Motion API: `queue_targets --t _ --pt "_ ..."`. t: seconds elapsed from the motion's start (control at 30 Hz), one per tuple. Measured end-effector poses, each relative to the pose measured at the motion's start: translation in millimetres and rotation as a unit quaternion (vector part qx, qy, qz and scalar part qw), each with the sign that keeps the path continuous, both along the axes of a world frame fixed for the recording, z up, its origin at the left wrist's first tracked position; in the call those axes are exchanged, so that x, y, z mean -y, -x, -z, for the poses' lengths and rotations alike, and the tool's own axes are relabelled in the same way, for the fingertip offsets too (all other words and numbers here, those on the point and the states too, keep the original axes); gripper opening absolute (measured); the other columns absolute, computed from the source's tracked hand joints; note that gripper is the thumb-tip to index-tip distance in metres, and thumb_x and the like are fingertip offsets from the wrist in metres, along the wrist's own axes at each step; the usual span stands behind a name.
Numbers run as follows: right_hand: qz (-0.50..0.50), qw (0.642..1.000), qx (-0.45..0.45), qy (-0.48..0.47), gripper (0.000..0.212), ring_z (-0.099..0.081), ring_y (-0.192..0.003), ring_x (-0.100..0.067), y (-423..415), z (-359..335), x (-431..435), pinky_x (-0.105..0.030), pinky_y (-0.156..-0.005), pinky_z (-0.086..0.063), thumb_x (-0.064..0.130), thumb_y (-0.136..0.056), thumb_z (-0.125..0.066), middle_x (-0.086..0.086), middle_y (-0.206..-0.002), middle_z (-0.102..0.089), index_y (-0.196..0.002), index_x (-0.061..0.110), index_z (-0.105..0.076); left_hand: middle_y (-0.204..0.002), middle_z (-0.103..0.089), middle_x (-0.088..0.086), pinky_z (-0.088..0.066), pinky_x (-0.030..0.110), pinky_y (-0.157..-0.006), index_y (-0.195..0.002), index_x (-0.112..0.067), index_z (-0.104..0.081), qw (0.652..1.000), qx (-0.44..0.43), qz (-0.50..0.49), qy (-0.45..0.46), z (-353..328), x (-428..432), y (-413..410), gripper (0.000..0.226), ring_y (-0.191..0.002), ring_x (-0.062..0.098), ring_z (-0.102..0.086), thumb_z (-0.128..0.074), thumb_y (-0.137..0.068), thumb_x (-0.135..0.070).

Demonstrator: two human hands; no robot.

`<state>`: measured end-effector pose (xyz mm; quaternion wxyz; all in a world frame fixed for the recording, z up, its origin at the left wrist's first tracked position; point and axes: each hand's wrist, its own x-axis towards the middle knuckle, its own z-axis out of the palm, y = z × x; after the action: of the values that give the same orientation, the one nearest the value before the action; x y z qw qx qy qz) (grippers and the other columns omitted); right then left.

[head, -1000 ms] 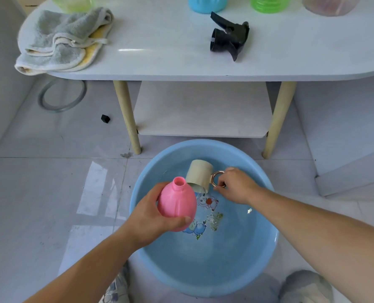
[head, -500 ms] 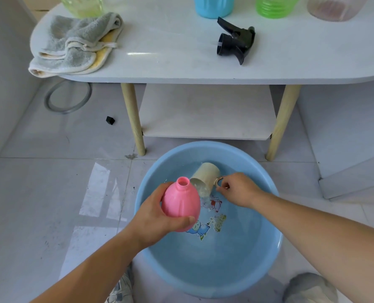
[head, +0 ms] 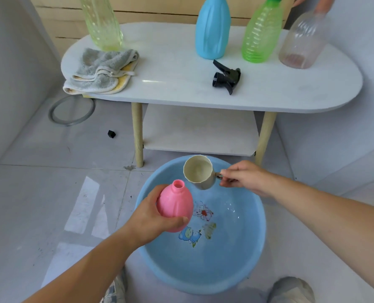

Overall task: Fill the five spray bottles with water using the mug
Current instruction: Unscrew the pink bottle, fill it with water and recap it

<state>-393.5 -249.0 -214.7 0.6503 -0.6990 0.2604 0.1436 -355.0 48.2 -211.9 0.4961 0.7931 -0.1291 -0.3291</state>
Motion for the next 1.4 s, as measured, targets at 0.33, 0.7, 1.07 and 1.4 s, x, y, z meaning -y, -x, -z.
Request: queue_targets --t 0.33,0.7,1.07,1.4 --pt "0.009 0.998 0.056 0.02 0.026 -0.071 -0.093 -0.029 33 -111 -19 -0.031 -0.088 -0.059 0.014 -0.096 -0.061 -0.018 -0.082 -0.07 -0.082 -0.006 -0.067 -0.119 -0.066 -0.012 -0.061 0.025 -0.074 -0.127 -0.043 -0.055 0.999 0.011 0.018 0.036 -30 6 7 0.082 -0.107 0.013 -0.068 -0.093 -0.055 -0.036" --pt "-0.033 0.98 0.084 0.176 0.029 -0.073 -0.093 -0.015 63 -155 -34 -0.038 -0.103 -0.049 0.029 -0.095 -0.062 -0.001 -0.088 -0.078 -0.081 0.008 -0.077 -0.119 -0.066 -0.01 -0.062 0.028 -0.077 -0.127 -0.043 -0.054 0.999 0.014 0.032 0.038 -40 8 11 0.079 -0.107 0.013 -0.067 -0.097 -0.062 -0.03" --pt "-0.055 0.943 0.118 0.305 0.038 -0.064 -0.089 -0.041 63 -156 -36 -0.046 -0.082 -0.051 0.066 -0.078 -0.058 -0.022 -0.091 -0.071 -0.076 0.034 -0.078 -0.12 -0.064 -0.01 -0.061 0.024 -0.072 -0.126 -0.043 -0.053 0.998 0.012 0.027 0.048 -36 13 9 0.077 -0.107 0.013 -0.066 -0.098 -0.066 -0.024" --pt "-0.043 0.93 0.149 0.334 0.029 -0.028 -0.041 -0.008 64 -167 -42 -0.016 -0.043 -0.024 0.035 -0.094 -0.064 0.012 -0.038 -0.034 -0.072 0.02 -0.077 -0.118 -0.064 -0.011 -0.064 0.033 -0.079 -0.121 -0.044 -0.054 0.998 0.009 0.023 0.051 -36 16 9 0.078 -0.107 0.016 -0.066 -0.095 -0.056 -0.035"
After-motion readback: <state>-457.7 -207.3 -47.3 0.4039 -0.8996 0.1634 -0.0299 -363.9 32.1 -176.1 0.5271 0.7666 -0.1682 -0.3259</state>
